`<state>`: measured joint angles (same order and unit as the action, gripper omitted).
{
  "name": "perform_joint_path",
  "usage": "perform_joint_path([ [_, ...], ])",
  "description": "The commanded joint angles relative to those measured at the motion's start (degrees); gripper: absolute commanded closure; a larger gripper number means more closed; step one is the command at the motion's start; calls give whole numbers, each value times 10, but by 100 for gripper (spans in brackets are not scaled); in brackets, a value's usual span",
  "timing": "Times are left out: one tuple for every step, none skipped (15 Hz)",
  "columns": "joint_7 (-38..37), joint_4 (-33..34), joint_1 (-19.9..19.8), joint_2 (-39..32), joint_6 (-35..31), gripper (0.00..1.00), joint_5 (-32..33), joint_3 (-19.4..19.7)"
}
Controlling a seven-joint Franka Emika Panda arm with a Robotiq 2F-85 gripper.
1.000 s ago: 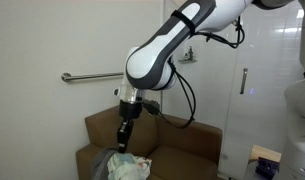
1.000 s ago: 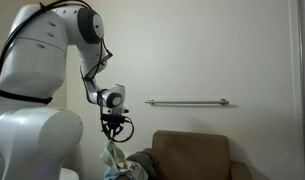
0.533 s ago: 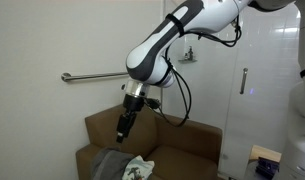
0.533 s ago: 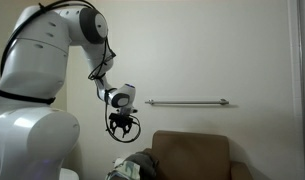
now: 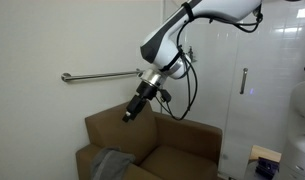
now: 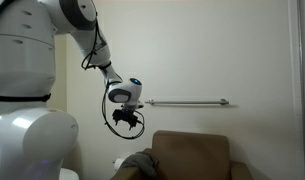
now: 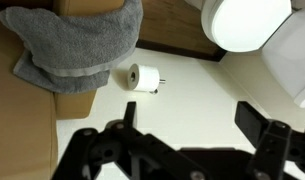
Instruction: Move the blue towel to the left armrest, move the white towel to the left armrest
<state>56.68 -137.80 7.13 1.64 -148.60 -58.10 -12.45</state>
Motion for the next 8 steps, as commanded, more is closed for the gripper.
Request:
perform_joint_path([
  [67,-59,8,66,23,0,-51,24],
  [43,-75,7,75,17,0,-25,26],
  [-16,-98,2,91,-7,0,40,25],
  [-68,-117,-10,104,-15,0,107,22],
  [-113,-132,-20,123,-14,0,153,29],
  [-163,-147,-51,144,-2,0,206,18],
  [-209,-158,-72,161,10,0,256,15],
  [-255,-165,-96,179,30,0,307,13],
])
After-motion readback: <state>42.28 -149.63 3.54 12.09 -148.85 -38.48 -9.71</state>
